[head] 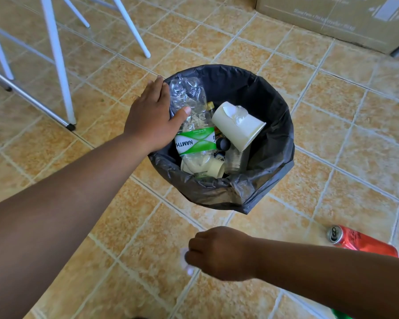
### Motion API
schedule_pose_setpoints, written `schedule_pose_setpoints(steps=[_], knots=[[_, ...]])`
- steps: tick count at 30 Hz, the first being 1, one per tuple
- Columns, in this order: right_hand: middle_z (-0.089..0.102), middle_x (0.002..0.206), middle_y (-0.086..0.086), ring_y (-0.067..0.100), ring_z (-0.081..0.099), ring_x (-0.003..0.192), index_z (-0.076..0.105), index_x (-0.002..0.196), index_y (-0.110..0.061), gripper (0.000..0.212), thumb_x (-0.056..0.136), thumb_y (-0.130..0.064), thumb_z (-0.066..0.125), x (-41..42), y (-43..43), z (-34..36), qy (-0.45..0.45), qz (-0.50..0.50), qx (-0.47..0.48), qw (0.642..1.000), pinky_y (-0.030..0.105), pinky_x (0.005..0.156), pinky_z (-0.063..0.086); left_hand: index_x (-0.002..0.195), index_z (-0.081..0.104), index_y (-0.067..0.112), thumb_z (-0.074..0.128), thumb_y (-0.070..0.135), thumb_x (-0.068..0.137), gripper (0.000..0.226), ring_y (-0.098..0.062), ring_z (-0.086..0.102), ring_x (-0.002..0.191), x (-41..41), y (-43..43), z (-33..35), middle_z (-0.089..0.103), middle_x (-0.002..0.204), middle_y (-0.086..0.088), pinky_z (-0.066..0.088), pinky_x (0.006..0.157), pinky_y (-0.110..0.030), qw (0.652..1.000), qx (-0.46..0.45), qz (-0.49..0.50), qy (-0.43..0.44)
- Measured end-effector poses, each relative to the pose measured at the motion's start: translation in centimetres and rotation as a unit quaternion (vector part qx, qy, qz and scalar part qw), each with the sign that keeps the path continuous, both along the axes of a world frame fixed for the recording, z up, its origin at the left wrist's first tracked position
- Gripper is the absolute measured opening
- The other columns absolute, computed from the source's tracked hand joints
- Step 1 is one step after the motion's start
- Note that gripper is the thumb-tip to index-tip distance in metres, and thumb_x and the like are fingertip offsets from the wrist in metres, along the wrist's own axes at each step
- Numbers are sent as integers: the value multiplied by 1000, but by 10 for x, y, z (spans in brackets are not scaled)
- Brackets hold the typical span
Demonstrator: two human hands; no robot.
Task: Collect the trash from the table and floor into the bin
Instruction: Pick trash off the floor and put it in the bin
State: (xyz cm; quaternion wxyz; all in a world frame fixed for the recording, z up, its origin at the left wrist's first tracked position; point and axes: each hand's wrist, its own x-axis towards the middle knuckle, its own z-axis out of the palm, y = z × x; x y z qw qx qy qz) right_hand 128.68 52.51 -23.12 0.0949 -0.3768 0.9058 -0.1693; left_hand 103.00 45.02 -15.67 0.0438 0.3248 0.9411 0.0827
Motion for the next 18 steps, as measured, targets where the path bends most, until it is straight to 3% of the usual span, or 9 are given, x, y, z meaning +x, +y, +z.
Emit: schedule_pose_setpoints(steps=[4, 7, 12, 15, 18], knots=[[66, 90, 13, 31, 59, 77, 69, 105, -1, 20, 95, -11, 54, -9, 11, 79, 121, -96, -204, 967, 38, 65, 49, 154, 5, 9, 26, 65, 94, 84, -21, -4, 150, -1, -1, -2, -6, 163, -5, 8, 120, -43, 1000, 13, -3, -2], [68, 91, 15, 31, 63, 80, 70, 101, 4, 19, 91, -8, 60, -31, 44, 117, 205, -201, -252, 924, 39, 71, 51, 154, 5, 9, 27, 64, 94, 85, -21, -4, 150, -1, -1, -2, -6, 163, -5, 8, 121, -42, 1000, 17, -3, -8], [69, 89, 13, 34, 64, 83, 72, 101, -2, 18, 92, -15, 64, -53, 92, 115, 252, -308, -122, 909, 43, 67, 51, 154, 6, 10, 28, 64, 94, 84, -20, -3, 150, 0, -3, -3, -5, 164, -3, 9, 120, -37, 999, 34, -6, -8], [71, 95, 10, 33, 62, 91, 73, 106, -6, 22, 89, -19, 69, -54, 109, 102, 206, -313, -69, 924, 40, 75, 51, 155, 5, 12, 26, 67, 93, 85, -18, -3, 150, 1, -4, -4, -7, 164, 1, 10, 119, -37, 999, 35, -3, -14], [70, 106, 6, 30, 58, 103, 72, 112, -9, 31, 88, -28, 70, -52, 120, 95, 188, -326, -75, 924, 40, 84, 48, 155, 4, 13, 26, 67, 93, 85, -19, -1, 150, 0, -4, -3, -7, 163, 2, 11, 119, -38, 999, 39, -3, -23]])
